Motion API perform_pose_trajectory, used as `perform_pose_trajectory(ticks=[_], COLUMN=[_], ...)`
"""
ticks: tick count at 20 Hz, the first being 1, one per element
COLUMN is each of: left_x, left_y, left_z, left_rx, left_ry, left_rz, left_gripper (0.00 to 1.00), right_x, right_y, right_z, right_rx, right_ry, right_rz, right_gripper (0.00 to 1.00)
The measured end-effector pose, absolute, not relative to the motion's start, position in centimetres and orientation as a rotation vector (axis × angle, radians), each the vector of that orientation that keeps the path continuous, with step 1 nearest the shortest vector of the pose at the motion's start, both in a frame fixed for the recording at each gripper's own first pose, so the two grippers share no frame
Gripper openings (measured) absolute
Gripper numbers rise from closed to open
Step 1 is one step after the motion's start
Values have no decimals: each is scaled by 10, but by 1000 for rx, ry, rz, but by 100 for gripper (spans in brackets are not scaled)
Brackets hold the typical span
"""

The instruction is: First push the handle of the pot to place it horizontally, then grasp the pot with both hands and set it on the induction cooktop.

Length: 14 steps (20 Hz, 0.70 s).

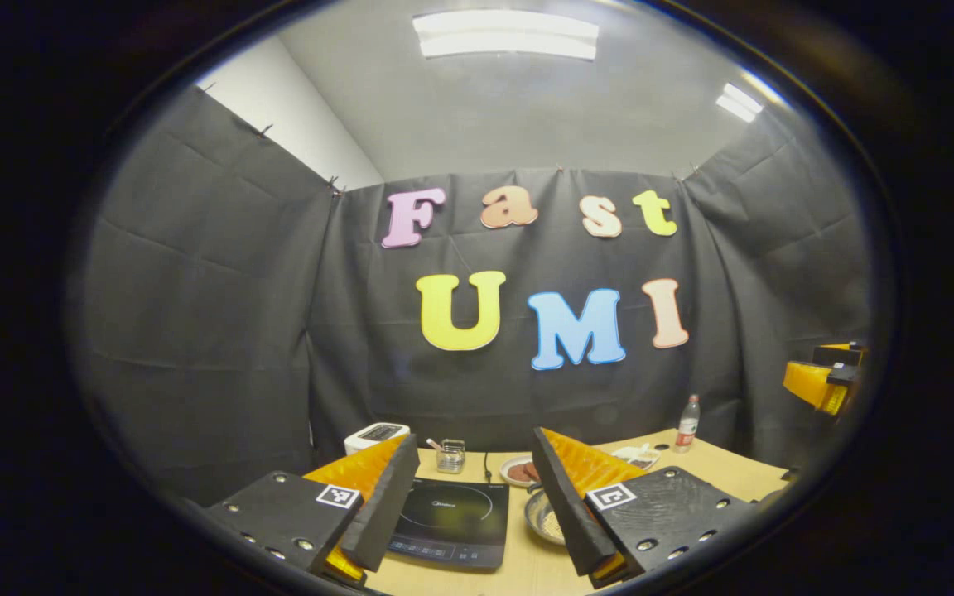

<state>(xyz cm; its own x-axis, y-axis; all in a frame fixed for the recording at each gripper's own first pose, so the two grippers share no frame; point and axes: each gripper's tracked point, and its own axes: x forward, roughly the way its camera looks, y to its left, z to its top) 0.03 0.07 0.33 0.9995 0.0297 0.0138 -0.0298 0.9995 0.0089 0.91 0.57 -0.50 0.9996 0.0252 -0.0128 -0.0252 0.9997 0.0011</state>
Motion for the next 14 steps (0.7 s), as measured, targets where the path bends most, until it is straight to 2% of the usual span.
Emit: perform_pose_trajectory(ticks=[6,7,8,9,10,12,14], left_x=[0,1,1,1,1,1,3], left_y=[2,3,3,4,4,5,6], left_z=[3,4,3,4,4,5,4], left_rx=[9,9,9,8,7,7,7], left_ry=[-15,-16,-16,-16,-18,-20,-23], left_rz=[41,44,46,48,50,54,56], left_gripper=[84,84,84,84,83,83,84], right_x=[11,12,12,13,13,14,15], right_y=[9,9,10,10,11,13,16], right_z=[-6,-6,-6,-5,-4,-5,-8], right_rx=[-5,-7,-9,-12,-14,-18,-20], right_ry=[17,18,18,16,16,19,24], right_rz=[29,30,29,23,22,22,21], right_gripper=[95,92,84,85,75,65,65])
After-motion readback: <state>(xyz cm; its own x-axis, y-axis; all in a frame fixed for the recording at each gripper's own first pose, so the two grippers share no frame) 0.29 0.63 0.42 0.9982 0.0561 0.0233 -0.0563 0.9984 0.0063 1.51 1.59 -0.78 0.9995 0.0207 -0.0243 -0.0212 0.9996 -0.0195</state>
